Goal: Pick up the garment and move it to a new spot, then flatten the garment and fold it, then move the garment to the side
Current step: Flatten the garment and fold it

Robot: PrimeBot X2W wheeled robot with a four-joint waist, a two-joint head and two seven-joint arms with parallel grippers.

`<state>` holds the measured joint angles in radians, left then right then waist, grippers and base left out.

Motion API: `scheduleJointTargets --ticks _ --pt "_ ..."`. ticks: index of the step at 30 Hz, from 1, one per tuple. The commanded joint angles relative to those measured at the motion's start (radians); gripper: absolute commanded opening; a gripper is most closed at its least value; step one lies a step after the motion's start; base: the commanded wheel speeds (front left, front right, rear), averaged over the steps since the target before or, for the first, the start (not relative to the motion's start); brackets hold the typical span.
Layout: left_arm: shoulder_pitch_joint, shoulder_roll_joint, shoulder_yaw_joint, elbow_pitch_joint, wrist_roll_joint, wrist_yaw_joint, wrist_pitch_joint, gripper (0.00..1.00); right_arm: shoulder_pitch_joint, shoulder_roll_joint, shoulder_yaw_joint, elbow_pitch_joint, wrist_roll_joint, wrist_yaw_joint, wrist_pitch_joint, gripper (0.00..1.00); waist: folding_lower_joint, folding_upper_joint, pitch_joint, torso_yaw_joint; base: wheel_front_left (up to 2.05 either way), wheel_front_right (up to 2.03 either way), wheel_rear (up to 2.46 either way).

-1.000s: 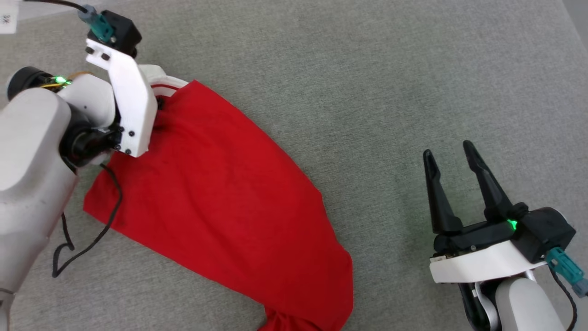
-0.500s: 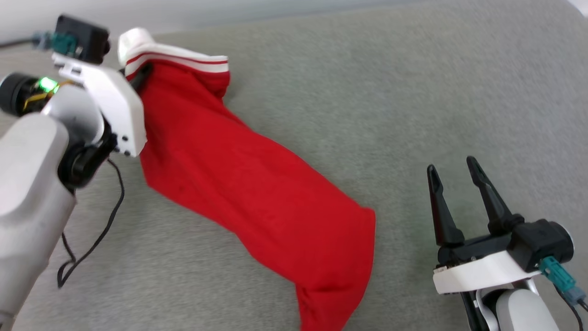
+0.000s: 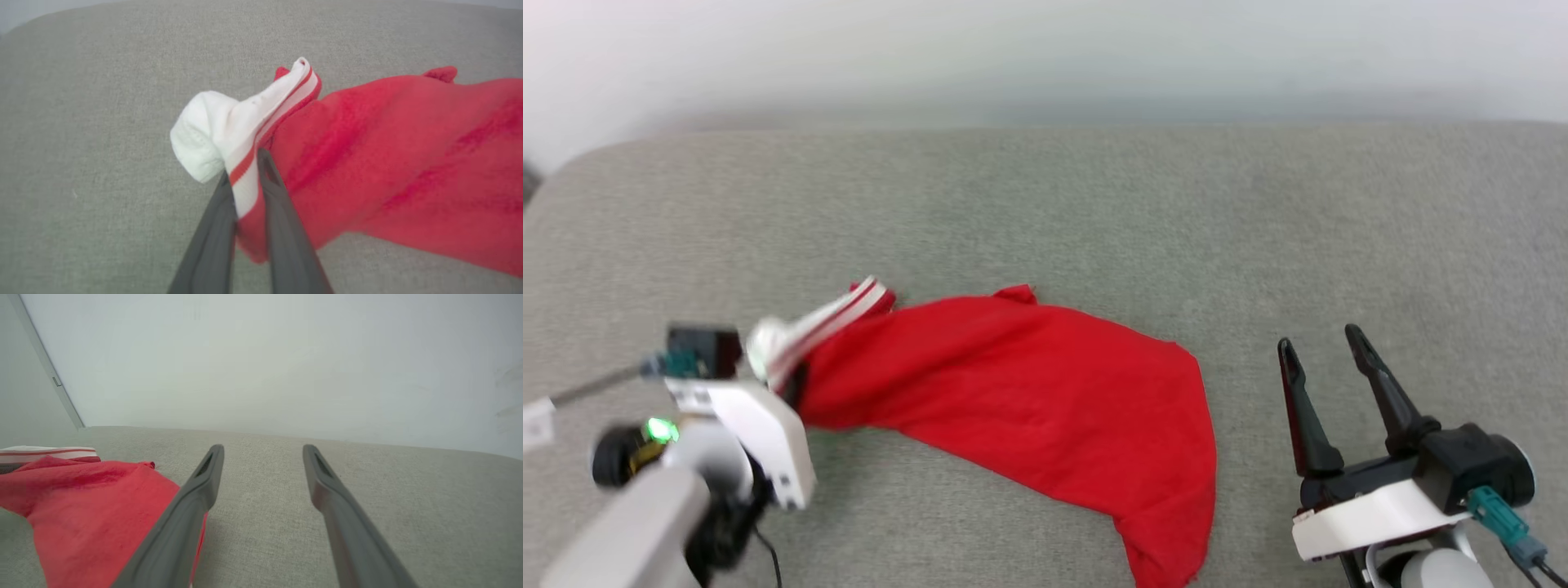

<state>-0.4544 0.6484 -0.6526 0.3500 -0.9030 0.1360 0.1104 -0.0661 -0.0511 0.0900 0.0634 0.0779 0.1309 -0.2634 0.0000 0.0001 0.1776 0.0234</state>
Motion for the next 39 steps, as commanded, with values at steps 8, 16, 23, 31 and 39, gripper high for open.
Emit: scheduleJointTargets --ticks 8,16,23,31,39 --pt "0.112 -0.067 -0.017 0.056 -0.004 0.034 -0.089 1.00 0.027 0.002 -0.001 0.015 -0.007 0.000 -0.002 1.00 0.0000 -0.0001 -0.058 0.049 0.00 0.00 0.00" --pt "0.129 -0.071 0.002 -0.011 0.089 0.015 -0.334 1.00 0.055 0.002 -0.016 0.017 -0.008 0.000 -0.002 1.00 0.0000 -0.0001 -0.113 0.078 0.00 0.00 0.00" --pt "0.235 -0.106 0.139 -0.272 0.325 0.068 -0.375 1.00 0.071 0.002 -0.024 0.017 -0.026 0.000 -0.002 1.00 0.0000 -0.0001 -0.135 0.099 0.00 0.00 0.00" --pt "0.394 -0.205 0.244 -0.426 0.507 0.037 -0.376 1.00 -0.022 -0.122 0.112 -0.012 0.058 0.000 0.322 1.00 0.0000 -0.0001 -0.117 0.145 0.00 0.00 0.00" --pt "0.379 -0.285 0.275 -0.405 0.567 -0.042 -0.376 1.00 -0.230 -0.350 0.270 -0.053 0.340 0.000 0.891 1.00 0.0000 -0.0001 -0.055 0.223 0.00 0.00 0.00"
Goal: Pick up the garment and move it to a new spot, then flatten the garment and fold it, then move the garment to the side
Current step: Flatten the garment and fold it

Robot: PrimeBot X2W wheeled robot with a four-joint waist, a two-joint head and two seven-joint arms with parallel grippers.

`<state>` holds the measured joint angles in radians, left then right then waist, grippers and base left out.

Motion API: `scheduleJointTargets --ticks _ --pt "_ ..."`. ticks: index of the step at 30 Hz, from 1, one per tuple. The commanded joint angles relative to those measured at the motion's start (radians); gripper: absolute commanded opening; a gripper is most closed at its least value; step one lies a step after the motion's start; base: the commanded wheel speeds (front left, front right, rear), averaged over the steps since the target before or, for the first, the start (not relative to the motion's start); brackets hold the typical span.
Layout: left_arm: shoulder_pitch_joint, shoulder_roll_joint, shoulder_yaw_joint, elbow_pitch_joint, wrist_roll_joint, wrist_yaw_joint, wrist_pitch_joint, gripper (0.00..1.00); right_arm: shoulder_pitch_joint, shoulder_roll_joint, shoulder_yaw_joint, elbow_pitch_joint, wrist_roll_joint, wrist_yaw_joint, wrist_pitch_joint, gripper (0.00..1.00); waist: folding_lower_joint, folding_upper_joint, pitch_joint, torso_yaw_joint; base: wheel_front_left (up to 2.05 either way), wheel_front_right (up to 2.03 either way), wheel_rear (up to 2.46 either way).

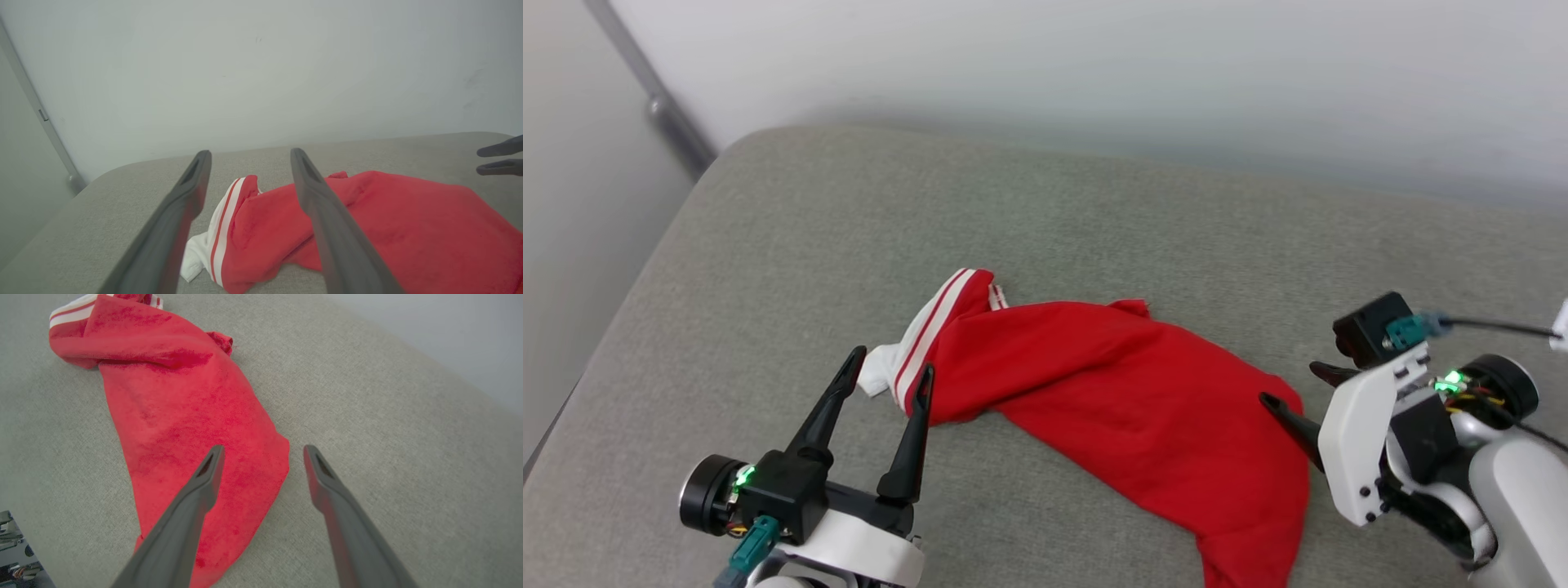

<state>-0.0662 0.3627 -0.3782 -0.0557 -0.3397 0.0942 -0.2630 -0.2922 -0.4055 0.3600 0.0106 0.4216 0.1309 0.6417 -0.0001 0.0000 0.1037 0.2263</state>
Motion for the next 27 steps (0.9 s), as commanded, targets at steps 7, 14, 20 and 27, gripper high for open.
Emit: scheduleJointTargets --ticks 7,14,20,27 --pt "-0.027 -0.061 0.029 0.032 0.043 -0.056 -0.002 1.00 -0.126 -0.046 0.051 0.094 0.071 0.000 0.214 1.00 0.0001 0.0000 0.062 0.090 0.00 0.00 0.00" --pt "-0.027 -0.105 0.066 0.056 0.075 -0.098 -0.003 1.00 -0.129 -0.030 0.061 0.212 0.102 0.000 0.249 1.00 0.0001 0.0000 0.085 0.147 0.00 0.00 0.00" --pt "-0.010 -0.132 0.094 0.077 0.104 -0.127 -0.003 1.00 -0.113 -0.032 0.083 0.247 0.112 0.000 0.189 0.00 0.0001 0.0000 0.080 0.157 0.00 0.00 0.00" --pt "0.007 -0.146 0.128 0.099 0.128 -0.146 -0.003 1.00 -0.136 -0.050 0.094 0.224 0.121 0.000 0.095 0.00 0.0001 0.0000 0.032 0.123 0.00 0.00 0.00"
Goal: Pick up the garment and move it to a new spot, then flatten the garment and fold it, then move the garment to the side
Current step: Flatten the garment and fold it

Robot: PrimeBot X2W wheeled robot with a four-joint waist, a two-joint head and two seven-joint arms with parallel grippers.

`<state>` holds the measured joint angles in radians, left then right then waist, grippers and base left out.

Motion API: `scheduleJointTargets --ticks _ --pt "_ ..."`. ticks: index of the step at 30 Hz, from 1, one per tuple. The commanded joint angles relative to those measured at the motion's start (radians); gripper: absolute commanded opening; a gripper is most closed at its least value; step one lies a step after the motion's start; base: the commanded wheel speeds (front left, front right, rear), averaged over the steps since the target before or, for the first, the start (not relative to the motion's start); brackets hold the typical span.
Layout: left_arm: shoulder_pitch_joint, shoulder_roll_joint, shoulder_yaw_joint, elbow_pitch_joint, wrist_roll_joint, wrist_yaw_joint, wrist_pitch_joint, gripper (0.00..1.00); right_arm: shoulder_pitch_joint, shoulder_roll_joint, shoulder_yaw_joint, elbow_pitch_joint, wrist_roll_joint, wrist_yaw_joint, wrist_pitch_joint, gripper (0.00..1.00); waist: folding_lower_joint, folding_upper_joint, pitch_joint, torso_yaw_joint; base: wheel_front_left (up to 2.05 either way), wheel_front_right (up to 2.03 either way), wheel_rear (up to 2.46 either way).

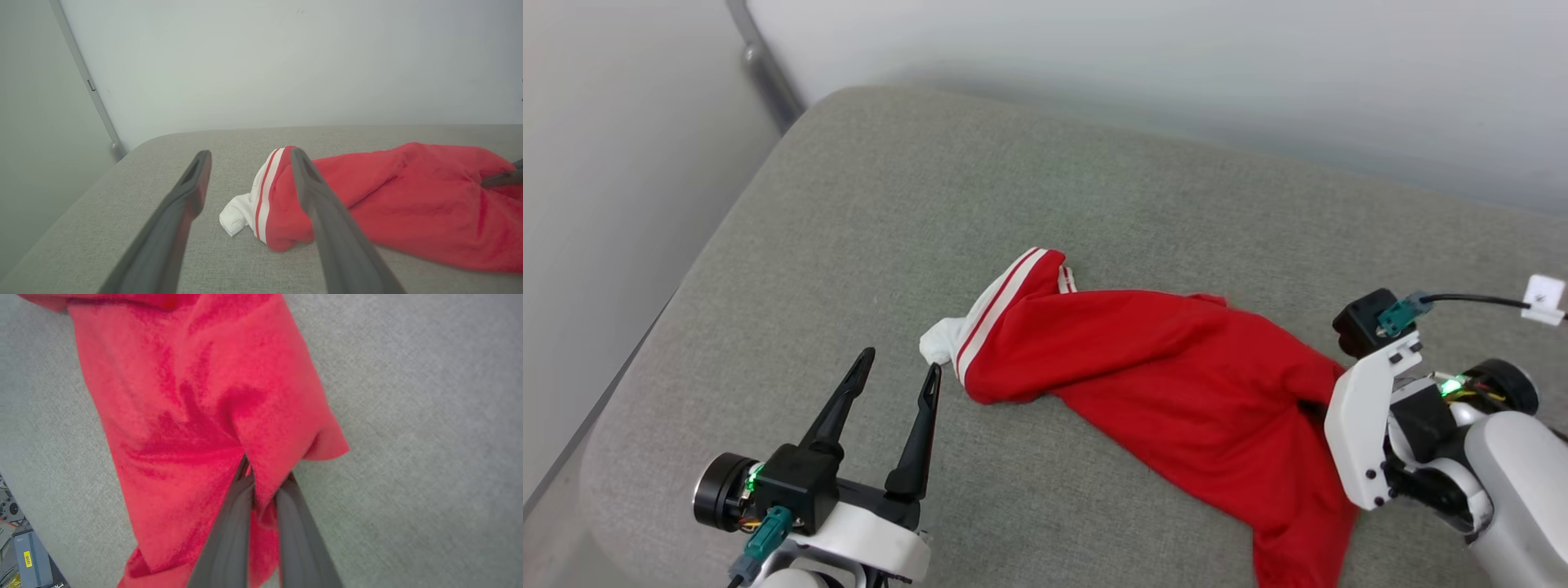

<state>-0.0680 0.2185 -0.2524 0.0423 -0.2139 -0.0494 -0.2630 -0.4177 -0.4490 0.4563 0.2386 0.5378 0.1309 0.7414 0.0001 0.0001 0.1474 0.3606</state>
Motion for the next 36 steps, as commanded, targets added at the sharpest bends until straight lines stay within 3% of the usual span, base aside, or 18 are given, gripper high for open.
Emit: scheduleJointTargets --ticks 1,14,22,27,36 --pt "0.013 -0.004 0.008 0.002 0.006 -0.003 -0.003 1.00 -0.013 -0.009 -0.005 -0.011 0.008 0.000 -0.017 0.00 -0.0001 -0.0001 -0.021 -0.018 0.00 0.00 0.00" --pt "0.067 -0.022 0.061 -0.004 0.031 -0.017 -0.003 1.00 -0.062 -0.132 -0.160 -0.067 -0.089 0.000 -0.088 0.00 -0.0001 -0.0001 -0.101 -0.086 0.00 0.00 0.00" --pt "0.053 -0.041 0.067 -0.003 0.045 -0.032 -0.003 1.00 0.033 -0.195 -0.265 0.035 -0.299 -0.001 -0.121 0.00 -0.0001 -0.0001 -0.070 -0.095 0.00 0.00 0.00" --pt "0.054 -0.051 0.077 0.003 0.051 -0.038 -0.003 1.00 0.180 -0.153 -0.296 0.017 -0.272 0.000 -0.143 0.00 -0.0001 -0.0001 -0.062 -0.093 0.00 0.00 0.00" --pt "0.083 -0.062 0.096 0.015 0.057 -0.044 -0.003 1.00 0.482 -0.068 -0.307 -0.202 -0.238 0.000 -0.112 0.00 -0.0001 -0.0001 -0.068 -0.138 0.00 0.00 0.00"
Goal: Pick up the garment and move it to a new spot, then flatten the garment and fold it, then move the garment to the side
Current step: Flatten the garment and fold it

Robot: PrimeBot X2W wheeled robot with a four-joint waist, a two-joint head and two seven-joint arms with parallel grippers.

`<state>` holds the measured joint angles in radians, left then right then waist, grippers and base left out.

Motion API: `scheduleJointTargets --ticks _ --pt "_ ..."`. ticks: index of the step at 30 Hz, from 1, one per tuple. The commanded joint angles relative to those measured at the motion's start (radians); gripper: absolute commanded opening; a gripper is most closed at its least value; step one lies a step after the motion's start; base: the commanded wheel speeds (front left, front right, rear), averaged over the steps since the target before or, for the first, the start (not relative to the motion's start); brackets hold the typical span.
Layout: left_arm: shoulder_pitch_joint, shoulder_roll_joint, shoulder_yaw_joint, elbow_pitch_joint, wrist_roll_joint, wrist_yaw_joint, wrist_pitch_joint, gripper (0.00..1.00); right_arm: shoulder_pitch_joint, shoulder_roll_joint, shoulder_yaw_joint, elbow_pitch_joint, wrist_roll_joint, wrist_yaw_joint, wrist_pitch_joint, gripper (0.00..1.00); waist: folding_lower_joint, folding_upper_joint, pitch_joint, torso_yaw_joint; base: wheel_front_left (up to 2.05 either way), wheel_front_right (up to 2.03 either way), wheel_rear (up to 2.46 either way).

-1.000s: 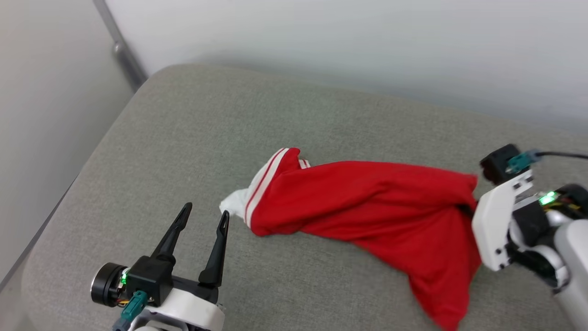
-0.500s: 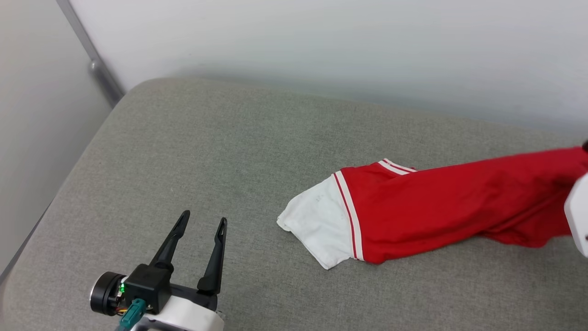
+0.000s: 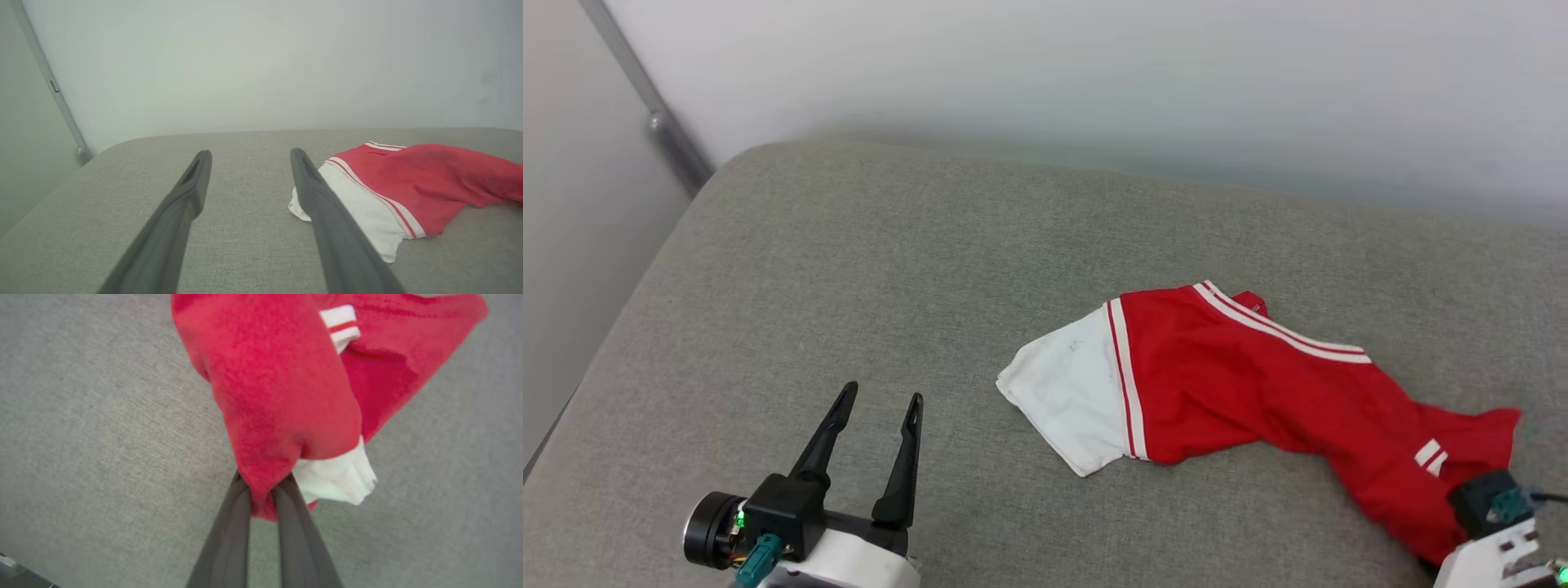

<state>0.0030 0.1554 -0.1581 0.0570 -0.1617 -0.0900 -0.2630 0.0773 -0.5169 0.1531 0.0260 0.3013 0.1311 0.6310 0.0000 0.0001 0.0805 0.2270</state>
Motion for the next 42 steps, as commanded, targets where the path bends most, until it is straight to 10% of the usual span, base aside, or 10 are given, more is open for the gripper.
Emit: scheduleJointTargets --ticks 1,3,5,20,28,42 --pt "0.010 0.000 0.002 0.002 0.007 -0.004 -0.003 1.00 0.018 0.009 0.004 -0.015 0.005 -0.001 0.003 0.00 0.0000 -0.0001 -0.001 -0.012 0.00 0.00 0.00" --pt "0.004 -0.005 0.002 0.006 0.008 -0.005 -0.003 1.00 0.067 0.020 0.029 -0.049 0.018 -0.001 0.011 0.00 0.0000 -0.0001 0.000 -0.027 0.00 0.00 0.00" --pt "-0.008 -0.007 0.001 0.011 0.011 -0.009 -0.003 1.00 0.087 0.029 0.036 -0.067 0.026 -0.001 0.002 1.00 0.0000 -0.0001 0.002 -0.037 0.00 0.00 0.00" --pt "-0.034 -0.016 0.005 0.019 0.023 -0.022 -0.003 1.00 -0.093 0.050 -0.108 -0.300 0.143 0.000 0.231 1.00 0.0000 -0.0001 0.012 -0.067 0.00 0.00 0.00" --pt "-0.063 -0.025 -0.007 0.028 0.025 -0.029 -0.003 1.00 -0.294 0.054 -0.077 -0.086 0.141 0.000 0.360 1.00 0.0000 -0.0001 0.062 -0.001 0.00 0.00 0.00" --pt "-0.070 -0.037 -0.014 0.042 0.026 -0.035 -0.003 1.00 -0.374 0.048 -0.006 0.163 0.148 0.000 0.281 1.00 0.0000 -0.0001 0.093 0.070 0.00 0.00 0.00"
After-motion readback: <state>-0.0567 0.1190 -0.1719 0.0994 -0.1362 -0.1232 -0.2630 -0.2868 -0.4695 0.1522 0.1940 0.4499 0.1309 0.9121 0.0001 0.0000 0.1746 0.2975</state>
